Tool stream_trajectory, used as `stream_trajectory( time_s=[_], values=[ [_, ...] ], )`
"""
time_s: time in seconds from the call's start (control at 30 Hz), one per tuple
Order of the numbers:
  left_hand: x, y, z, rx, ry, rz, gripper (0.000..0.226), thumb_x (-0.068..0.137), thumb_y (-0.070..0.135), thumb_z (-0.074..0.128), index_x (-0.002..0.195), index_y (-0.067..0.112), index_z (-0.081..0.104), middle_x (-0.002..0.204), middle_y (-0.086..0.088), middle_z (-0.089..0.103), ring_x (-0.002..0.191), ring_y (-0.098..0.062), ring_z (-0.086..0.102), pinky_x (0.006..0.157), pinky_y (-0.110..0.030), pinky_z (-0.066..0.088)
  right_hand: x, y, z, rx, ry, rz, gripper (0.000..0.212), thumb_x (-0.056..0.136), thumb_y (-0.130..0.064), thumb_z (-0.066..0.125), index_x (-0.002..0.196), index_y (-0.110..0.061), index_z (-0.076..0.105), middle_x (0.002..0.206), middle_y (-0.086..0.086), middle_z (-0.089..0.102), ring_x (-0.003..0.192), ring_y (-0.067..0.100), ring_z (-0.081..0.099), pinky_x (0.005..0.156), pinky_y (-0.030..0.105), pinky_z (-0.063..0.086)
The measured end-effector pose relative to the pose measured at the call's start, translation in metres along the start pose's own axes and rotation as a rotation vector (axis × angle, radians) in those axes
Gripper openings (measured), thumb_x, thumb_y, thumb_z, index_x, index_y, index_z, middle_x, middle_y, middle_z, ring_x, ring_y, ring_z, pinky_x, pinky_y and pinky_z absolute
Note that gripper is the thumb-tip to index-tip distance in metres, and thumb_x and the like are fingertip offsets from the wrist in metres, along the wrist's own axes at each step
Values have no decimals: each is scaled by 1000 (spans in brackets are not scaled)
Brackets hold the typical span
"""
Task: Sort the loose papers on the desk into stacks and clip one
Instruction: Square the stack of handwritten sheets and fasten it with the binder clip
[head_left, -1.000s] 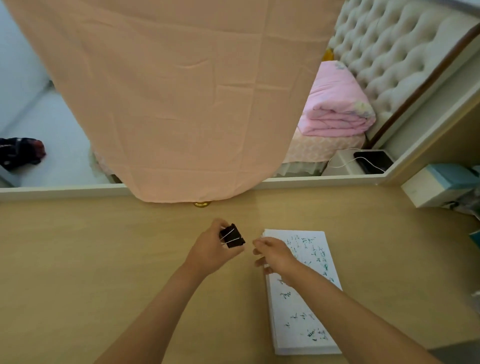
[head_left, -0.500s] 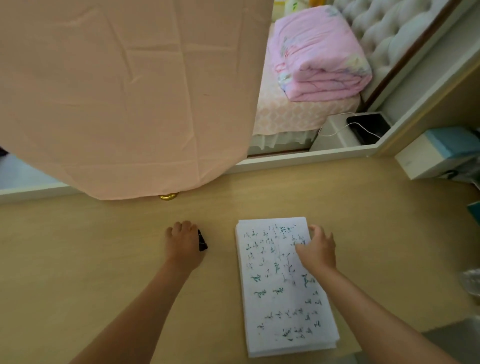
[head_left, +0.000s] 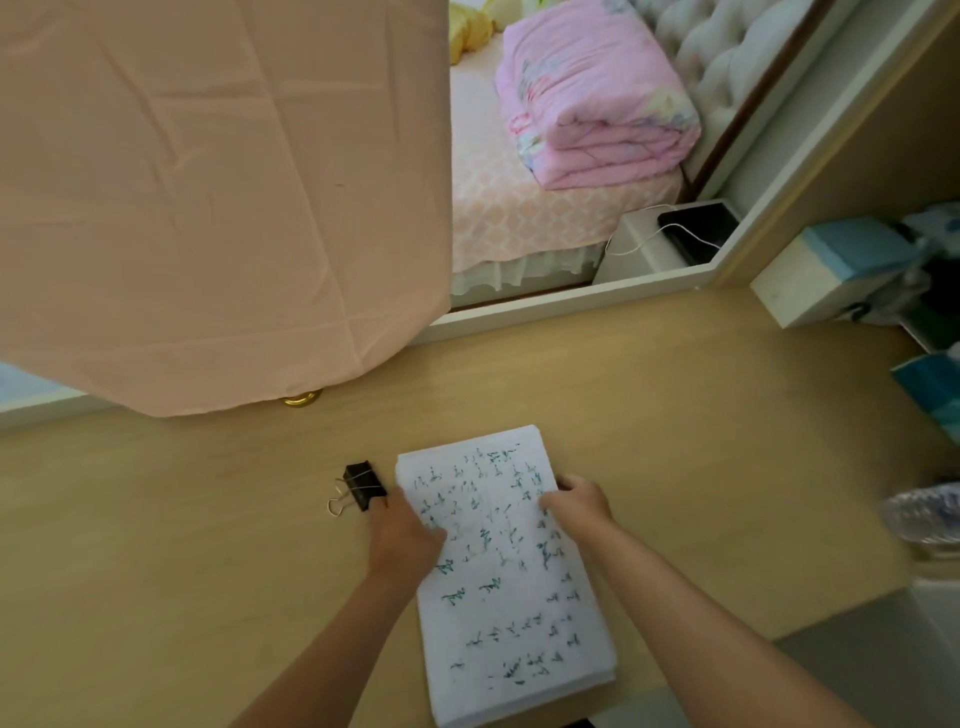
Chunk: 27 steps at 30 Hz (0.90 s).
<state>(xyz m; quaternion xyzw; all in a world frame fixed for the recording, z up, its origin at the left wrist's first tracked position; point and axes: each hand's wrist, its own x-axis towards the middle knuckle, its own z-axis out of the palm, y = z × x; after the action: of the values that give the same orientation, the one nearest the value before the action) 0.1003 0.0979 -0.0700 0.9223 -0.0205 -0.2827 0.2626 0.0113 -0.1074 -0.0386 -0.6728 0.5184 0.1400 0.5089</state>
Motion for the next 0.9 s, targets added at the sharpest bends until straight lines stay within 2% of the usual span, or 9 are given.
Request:
stream_trajectory(
  time_s=[0.13, 0.2, 0.23, 0.33, 0.47, 0.6, 0.73, 0.8, 0.9],
  values=[
    [7, -14, -8, -43, 8, -35, 75, 71, 23, 84, 133, 6, 45, 133, -13, 42, 113, -31, 54, 97, -43, 51, -6, 0, 16, -108, -20, 20, 29, 71, -28, 55, 100, -31, 60, 111, -1, 59, 108, 22, 52, 87, 38, 50],
    [7, -16, -10, -60, 21, -48, 72, 67, 22, 86, 126, 6, 50, 128, -13, 45, 108, -31, 58, 94, -44, 52, -7, -2, 21, -78, 2, 5, 35, 74, -28, 58, 107, -35, 50, 116, -1, 44, 114, 24, 43, 87, 38, 46],
    [8, -16, -10, -65, 28, -50, 71, 65, 22, 87, 125, 6, 51, 127, -12, 45, 107, -31, 58, 93, -45, 53, -10, -3, 22, -13, -15, 3, 38, 77, -26, 61, 110, -35, 45, 116, 0, 40, 111, 24, 46, 85, 39, 49],
    [9, -20, -9, -83, 28, -68, 70, 62, 24, 85, 121, 9, 52, 123, -10, 48, 101, -29, 60, 88, -44, 56, -12, -5, 17, 174, -113, 14, 47, 83, -18, 65, 120, -26, 38, 114, 0, 49, 95, 20, 59, 74, 36, 54],
    [10, -21, -5, -94, 29, -81, 68, 60, 27, 84, 118, 10, 53, 118, -8, 52, 93, -24, 62, 84, -41, 57, -5, 2, 5, 179, -267, 108, 39, 84, -14, 68, 117, -17, 48, 112, 5, 63, 99, 25, 64, 90, 44, 55],
    [8, -19, -2, -121, 39, -102, 70, 62, 24, 83, 122, 10, 50, 122, -9, 51, 97, -25, 61, 88, -44, 56, -6, 3, 8, 7, -311, -75, 54, 89, -9, 64, 137, -22, 42, 127, 2, 60, 112, 23, 59, 95, 41, 51],
    [4, -13, -3, -186, 26, -129, 74, 71, 21, 81, 133, 8, 44, 131, -9, 40, 111, -29, 56, 96, -42, 50, -4, -2, 3, 24, -327, -197, 59, 91, -7, 63, 142, -25, 39, 129, 0, 59, 113, 22, 60, 99, 47, 51],
    [2, -10, -8, -297, 19, -114, 65, 75, 16, 81, 130, 8, 47, 127, -8, 48, 112, -30, 59, 94, -42, 52, -1, -6, -4, 72, -351, -214, 56, 91, -6, 64, 140, -23, 43, 125, 1, 62, 110, 24, 62, 97, 50, 52],
    [-5, 3, -28, -604, 10, -77, 54, 81, 11, 77, 126, 17, 47, 114, 1, 60, 107, -24, 62, 77, -32, 54, 0, -18, -21, 143, -387, -277, 49, 89, -3, 66, 130, -25, 51, 119, 3, 67, 106, 26, 66, 93, 53, 54]
  ],
)
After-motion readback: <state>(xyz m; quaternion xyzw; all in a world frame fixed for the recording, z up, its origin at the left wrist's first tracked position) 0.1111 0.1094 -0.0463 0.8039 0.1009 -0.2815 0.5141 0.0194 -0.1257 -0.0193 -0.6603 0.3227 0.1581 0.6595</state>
